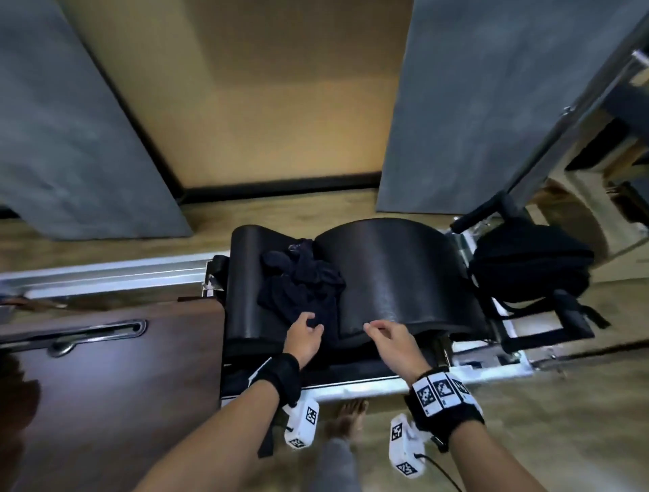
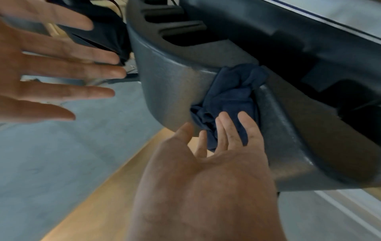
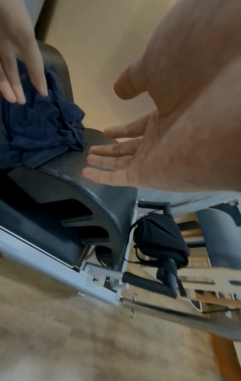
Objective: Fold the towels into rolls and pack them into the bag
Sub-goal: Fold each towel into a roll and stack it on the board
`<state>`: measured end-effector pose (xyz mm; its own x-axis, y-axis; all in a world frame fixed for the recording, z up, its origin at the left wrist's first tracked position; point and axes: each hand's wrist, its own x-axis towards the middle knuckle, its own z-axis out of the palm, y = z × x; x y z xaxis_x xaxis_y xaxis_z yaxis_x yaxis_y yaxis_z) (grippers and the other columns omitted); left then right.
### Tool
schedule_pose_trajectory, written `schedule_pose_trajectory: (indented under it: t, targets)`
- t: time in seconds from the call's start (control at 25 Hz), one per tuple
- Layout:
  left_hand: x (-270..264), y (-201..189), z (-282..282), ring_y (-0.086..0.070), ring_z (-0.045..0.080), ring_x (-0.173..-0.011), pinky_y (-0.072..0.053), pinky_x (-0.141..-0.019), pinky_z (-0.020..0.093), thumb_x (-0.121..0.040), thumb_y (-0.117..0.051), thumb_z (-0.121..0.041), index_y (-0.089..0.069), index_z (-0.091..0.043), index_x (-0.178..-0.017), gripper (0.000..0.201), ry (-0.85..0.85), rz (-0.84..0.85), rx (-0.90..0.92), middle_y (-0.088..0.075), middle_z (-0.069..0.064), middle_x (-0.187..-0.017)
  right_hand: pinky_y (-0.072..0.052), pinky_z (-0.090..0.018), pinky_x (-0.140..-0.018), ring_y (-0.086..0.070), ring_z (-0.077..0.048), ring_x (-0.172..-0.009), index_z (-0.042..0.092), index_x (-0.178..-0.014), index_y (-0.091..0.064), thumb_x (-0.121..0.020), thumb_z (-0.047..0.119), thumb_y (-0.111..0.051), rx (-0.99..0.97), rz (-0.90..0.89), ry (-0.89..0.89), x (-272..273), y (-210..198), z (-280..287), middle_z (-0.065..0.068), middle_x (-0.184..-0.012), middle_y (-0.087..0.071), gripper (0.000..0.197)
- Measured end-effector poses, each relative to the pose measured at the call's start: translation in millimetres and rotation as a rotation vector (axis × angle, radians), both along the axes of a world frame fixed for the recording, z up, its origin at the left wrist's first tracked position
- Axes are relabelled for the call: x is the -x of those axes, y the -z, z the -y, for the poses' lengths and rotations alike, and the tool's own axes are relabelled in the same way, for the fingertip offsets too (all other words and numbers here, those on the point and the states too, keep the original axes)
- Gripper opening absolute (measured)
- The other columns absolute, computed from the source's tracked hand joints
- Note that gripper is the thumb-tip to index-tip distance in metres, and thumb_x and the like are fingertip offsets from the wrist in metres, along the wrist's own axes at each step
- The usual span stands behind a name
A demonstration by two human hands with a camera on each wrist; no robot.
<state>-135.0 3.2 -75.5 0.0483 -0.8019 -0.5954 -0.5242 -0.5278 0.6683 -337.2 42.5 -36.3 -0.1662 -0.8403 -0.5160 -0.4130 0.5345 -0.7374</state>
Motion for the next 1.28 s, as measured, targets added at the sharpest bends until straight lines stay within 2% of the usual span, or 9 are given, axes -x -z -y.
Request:
schedule_pose_trajectory:
  t: [0.12, 0.32, 0.44, 0.52, 0.68, 0.92, 1.04, 1.12, 1.28]
  targets:
    - [-12.5, 35.0, 42.8, -0.058, 0.038, -0.132, -0.046, -0.111, 0.039, -0.108, -0.056, -0.021, -0.040, -0.019, -0.161, 0.055, -0.053, 0.008, -0.097, -0.060, 0.019, -0.146, -0.049, -0.032, -0.101, -0.067, -0.020, -0.111, 0.007, -0.120, -0.073, -0.102, 0.034, -0.065, -0.048, 0.027, -0.079, -11.5, 23.1, 58.1, -0.006, -0.113, -0.075, 0.033]
    - [-14.2, 72.5, 72.7, -0.046, 0.040, -0.144, -0.041, -0.119, 0.047, -0.110, -0.054, -0.023, -0.028, -0.022, -0.167, 0.062, -0.153, -0.043, -0.302, -0.040, 0.016, -0.165, -0.051, -0.036, -0.102, -0.068, -0.018, -0.108, 0.012, -0.117, -0.074, -0.100, 0.035, -0.067, -0.097, 0.039, -0.110, -19.0, 53.3, 103.7, -0.002, -0.109, -0.076, 0.029]
    - [-8.0, 82.7, 74.7, -0.047, 0.037, -0.144, -0.039, -0.120, 0.041, -0.109, -0.057, -0.020, -0.034, -0.011, -0.164, 0.060, -0.237, -0.066, -0.309, -0.042, 0.018, -0.162, -0.053, -0.043, -0.103, -0.070, -0.021, -0.107, 0.012, -0.116, -0.074, -0.100, 0.034, -0.068, -0.128, 0.052, -0.108, -16.3, 68.3, 109.9, -0.002, -0.107, -0.076, 0.028]
    - [-4.2, 76.5, 70.5, -0.056, 0.035, -0.134, -0.041, -0.115, 0.034, -0.106, -0.062, -0.015, -0.048, 0.000, -0.154, 0.052, -0.258, 0.006, -0.203, -0.058, 0.020, -0.142, -0.054, -0.044, -0.101, -0.070, -0.025, -0.106, 0.012, -0.113, -0.075, -0.100, 0.033, -0.067, -0.144, 0.027, -0.123, -14.7, 70.8, 107.3, -0.003, -0.105, -0.076, 0.026]
    - [3.6, 30.5, 62.9, -0.068, 0.026, -0.090, -0.052, -0.090, 0.028, -0.091, -0.079, -0.001, -0.077, 0.006, -0.113, 0.024, -0.421, -0.035, 0.096, -0.068, 0.013, -0.087, -0.052, -0.043, -0.104, -0.070, -0.027, -0.109, 0.011, -0.124, -0.071, -0.098, 0.028, -0.070, -0.147, -0.007, -0.188, -22.1, 54.8, 99.7, -0.008, -0.108, -0.075, 0.031]
    - [4.4, -67.1, 23.9, -0.069, 0.008, -0.076, -0.057, -0.077, 0.025, -0.094, -0.077, -0.005, -0.081, -0.001, -0.098, 0.007, -0.203, -0.305, 0.258, -0.078, 0.010, -0.088, -0.043, -0.035, -0.117, -0.052, -0.012, -0.135, 0.030, -0.156, -0.044, -0.080, -0.007, -0.070, 0.034, 0.052, -0.423, -34.9, -2.0, 66.5, 0.008, -0.144, -0.054, 0.089]
    - [1.6, -107.8, -19.5, -0.062, 0.004, -0.067, -0.048, -0.069, 0.019, -0.099, -0.073, -0.010, -0.077, -0.008, -0.092, 0.008, -0.054, -0.337, 0.318, -0.071, 0.001, -0.079, -0.052, -0.044, -0.104, -0.068, -0.022, -0.114, 0.015, -0.123, -0.073, -0.079, -0.006, -0.078, 0.222, 0.067, -0.400, -34.8, -27.8, 31.1, -0.003, -0.118, -0.074, 0.049]
    - [-2.3, -130.2, -53.2, -0.060, 0.008, -0.072, -0.048, -0.074, 0.023, -0.102, -0.068, -0.012, -0.073, -0.009, -0.092, 0.012, 0.021, -0.335, 0.386, -0.068, 0.001, -0.081, -0.055, -0.046, -0.095, -0.071, -0.022, -0.099, 0.012, -0.104, -0.077, -0.081, -0.009, -0.075, 0.345, 0.091, -0.368, -31.7, -49.8, 1.2, -0.004, -0.098, -0.078, 0.031]
    - [-15.0, -165.4, -125.4, -0.061, 0.010, -0.090, -0.047, -0.089, 0.025, -0.108, -0.059, -0.015, -0.068, -0.003, -0.100, 0.017, 0.085, -0.295, 0.583, -0.066, 0.006, -0.097, -0.056, -0.032, -0.088, -0.072, -0.014, -0.096, 0.015, -0.104, -0.068, -0.087, -0.012, -0.069, 0.520, 0.219, -0.281, -31.6, -98.7, -66.6, -0.001, -0.096, -0.077, 0.031]
